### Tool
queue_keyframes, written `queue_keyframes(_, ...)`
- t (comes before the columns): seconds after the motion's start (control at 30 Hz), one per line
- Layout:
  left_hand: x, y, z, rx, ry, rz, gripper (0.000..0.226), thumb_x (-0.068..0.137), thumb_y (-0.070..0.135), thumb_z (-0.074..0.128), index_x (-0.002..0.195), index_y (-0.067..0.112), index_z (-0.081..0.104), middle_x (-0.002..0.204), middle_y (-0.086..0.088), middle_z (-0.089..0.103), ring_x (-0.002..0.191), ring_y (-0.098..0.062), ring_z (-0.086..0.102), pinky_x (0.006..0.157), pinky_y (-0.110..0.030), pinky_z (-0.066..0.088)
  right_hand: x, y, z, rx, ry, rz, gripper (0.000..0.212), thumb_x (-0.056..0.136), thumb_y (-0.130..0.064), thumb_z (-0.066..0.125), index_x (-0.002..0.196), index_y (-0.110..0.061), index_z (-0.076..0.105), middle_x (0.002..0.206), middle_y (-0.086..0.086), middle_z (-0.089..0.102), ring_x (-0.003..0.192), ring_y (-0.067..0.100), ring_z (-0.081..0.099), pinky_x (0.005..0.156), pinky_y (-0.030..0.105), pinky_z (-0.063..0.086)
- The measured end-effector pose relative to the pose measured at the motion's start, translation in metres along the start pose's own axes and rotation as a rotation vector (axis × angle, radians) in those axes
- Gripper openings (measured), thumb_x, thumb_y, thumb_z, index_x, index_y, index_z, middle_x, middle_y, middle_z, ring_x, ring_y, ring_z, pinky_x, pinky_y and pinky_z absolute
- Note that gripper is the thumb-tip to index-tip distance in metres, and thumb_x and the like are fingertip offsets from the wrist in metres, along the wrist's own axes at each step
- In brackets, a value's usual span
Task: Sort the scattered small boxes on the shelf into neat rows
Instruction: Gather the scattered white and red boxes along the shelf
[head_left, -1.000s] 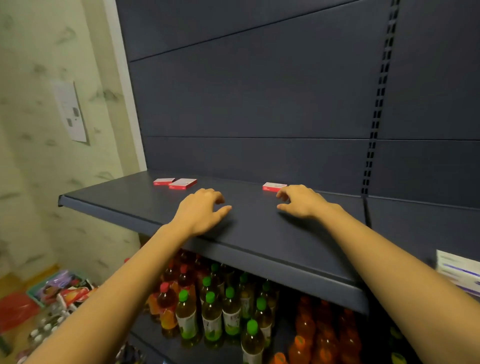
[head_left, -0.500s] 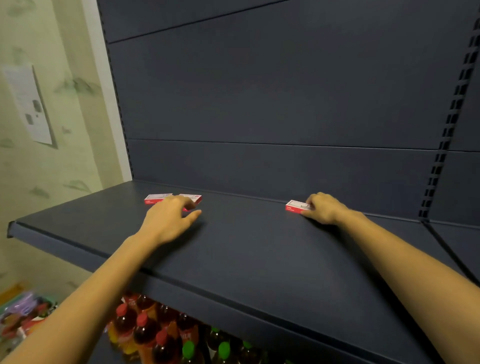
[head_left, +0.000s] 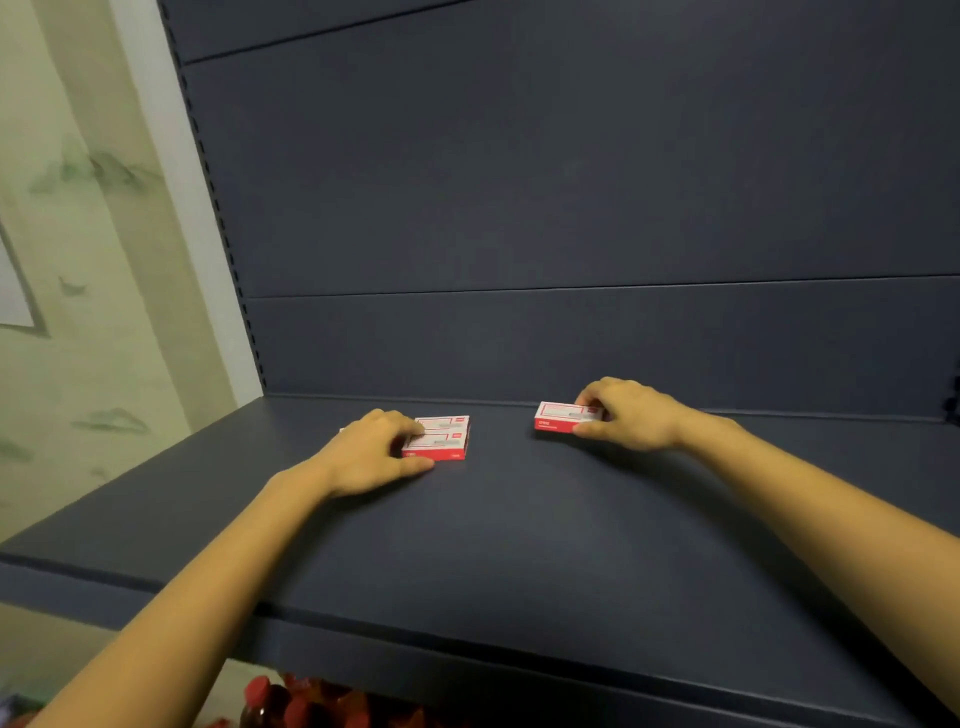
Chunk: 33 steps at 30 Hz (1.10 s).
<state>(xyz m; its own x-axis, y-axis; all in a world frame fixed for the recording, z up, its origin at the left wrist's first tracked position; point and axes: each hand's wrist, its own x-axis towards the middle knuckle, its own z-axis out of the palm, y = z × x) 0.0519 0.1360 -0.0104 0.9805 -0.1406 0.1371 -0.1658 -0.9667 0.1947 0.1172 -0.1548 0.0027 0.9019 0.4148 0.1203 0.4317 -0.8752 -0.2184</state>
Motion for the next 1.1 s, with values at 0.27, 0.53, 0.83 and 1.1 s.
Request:
queue_keyframes(0.27, 0.021, -0.005, 0.011, -0.136, -0.042, 0.117, 0.043, 0.083, 0.038, 0.063, 0.115, 0.012, 0.052, 0.119, -0.007, 0.049, 0.102, -0.018, 0.049, 0.088, -0.023, 0.038, -0.027, -0.023, 0.013, 0.004, 0.057, 0.063, 0.043, 0.088, -0.042, 0.056, 0.122, -0.017, 0.049, 0.123, 0.003, 0.052, 0.099, 0.015, 0.05, 0.089, 0.035, 0.046)
queue_keyframes(0.53, 0.025, 0.02, 0.006, -0.099, -0.041, 0.277, 0.039, 0.081, 0.034, 0.067, 0.107, 0.008, 0.053, 0.111, -0.009, 0.055, 0.091, -0.018, 0.048, 0.077, -0.025, 0.036, -0.082, -0.014, 0.003, 0.026, 0.16, 0.185, 0.041, 0.087, -0.041, 0.056, 0.121, -0.017, 0.05, 0.122, 0.003, 0.053, 0.1, 0.015, 0.05, 0.092, 0.039, 0.047)
queue_keyframes(0.83, 0.016, 0.146, 0.005, -0.282, 0.039, 0.603, 0.033, 0.077, 0.032, 0.071, 0.1, 0.013, 0.057, 0.1, -0.001, 0.057, 0.081, -0.014, 0.05, 0.068, -0.021, 0.038, -0.197, 0.032, -0.039, 0.006, 0.307, 0.326, 0.038, 0.086, -0.038, 0.059, 0.116, -0.015, 0.055, 0.115, 0.004, 0.058, 0.093, 0.013, 0.051, 0.08, 0.025, 0.044)
queue_keyframes(1.1, -0.016, 0.287, 0.021, -0.4, 0.023, 0.775, 0.035, 0.074, 0.032, 0.074, 0.1, 0.012, 0.061, 0.1, -0.001, 0.062, 0.087, -0.017, 0.057, 0.076, -0.032, 0.049, -0.325, 0.09, -0.076, -0.079, 0.348, 0.455, 0.036, 0.086, -0.036, 0.06, 0.115, -0.015, 0.056, 0.111, 0.004, 0.059, 0.092, 0.012, 0.048, 0.079, 0.023, 0.038)
